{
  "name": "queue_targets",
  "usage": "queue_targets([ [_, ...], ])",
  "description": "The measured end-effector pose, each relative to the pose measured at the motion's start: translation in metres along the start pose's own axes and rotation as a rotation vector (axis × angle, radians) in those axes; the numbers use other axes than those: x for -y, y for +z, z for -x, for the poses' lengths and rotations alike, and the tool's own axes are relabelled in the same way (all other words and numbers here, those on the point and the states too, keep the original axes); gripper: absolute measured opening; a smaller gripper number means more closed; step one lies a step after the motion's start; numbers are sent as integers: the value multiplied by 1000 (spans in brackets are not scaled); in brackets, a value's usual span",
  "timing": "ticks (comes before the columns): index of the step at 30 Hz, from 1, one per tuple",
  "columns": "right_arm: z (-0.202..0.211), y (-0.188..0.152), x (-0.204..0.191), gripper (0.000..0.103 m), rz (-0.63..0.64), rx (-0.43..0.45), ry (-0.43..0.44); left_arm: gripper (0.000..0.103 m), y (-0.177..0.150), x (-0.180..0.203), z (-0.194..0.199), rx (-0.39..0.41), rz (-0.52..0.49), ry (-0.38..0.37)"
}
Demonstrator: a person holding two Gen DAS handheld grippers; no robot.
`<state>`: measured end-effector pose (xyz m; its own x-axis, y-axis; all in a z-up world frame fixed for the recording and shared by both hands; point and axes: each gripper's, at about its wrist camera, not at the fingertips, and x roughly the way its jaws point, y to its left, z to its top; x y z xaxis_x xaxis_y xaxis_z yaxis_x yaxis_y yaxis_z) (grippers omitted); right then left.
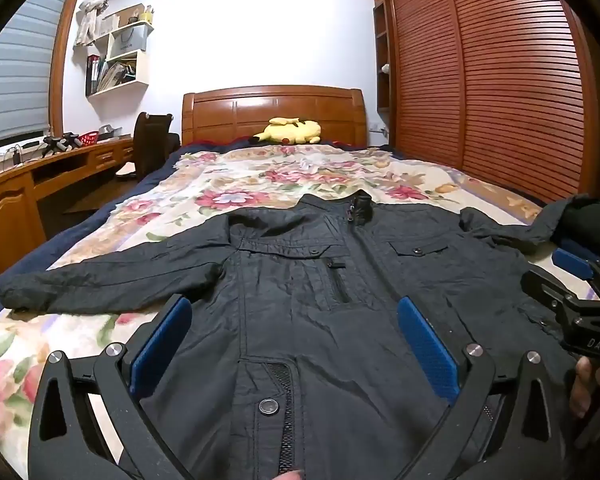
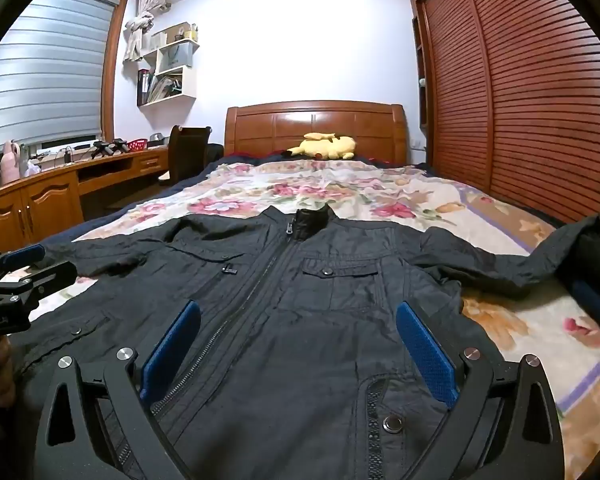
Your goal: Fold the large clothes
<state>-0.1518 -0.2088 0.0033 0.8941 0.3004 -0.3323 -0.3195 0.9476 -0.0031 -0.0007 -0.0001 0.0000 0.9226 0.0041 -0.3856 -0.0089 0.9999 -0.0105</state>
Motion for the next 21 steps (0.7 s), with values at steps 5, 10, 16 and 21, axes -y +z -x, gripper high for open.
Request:
queue_targets([
  [5,1,0,0,99,0,0,0,103,0,0,0,-4,-4,4],
  [10,2,0,0,99,0,4,0,103,0,0,-1,-4,-5,5],
  [16,1,0,0,99,1,5,-1,103,0,0,0,-1,-7,8],
  [21,0,0,0,99,1,4,-1,103,6,2,6,0,-11,13],
])
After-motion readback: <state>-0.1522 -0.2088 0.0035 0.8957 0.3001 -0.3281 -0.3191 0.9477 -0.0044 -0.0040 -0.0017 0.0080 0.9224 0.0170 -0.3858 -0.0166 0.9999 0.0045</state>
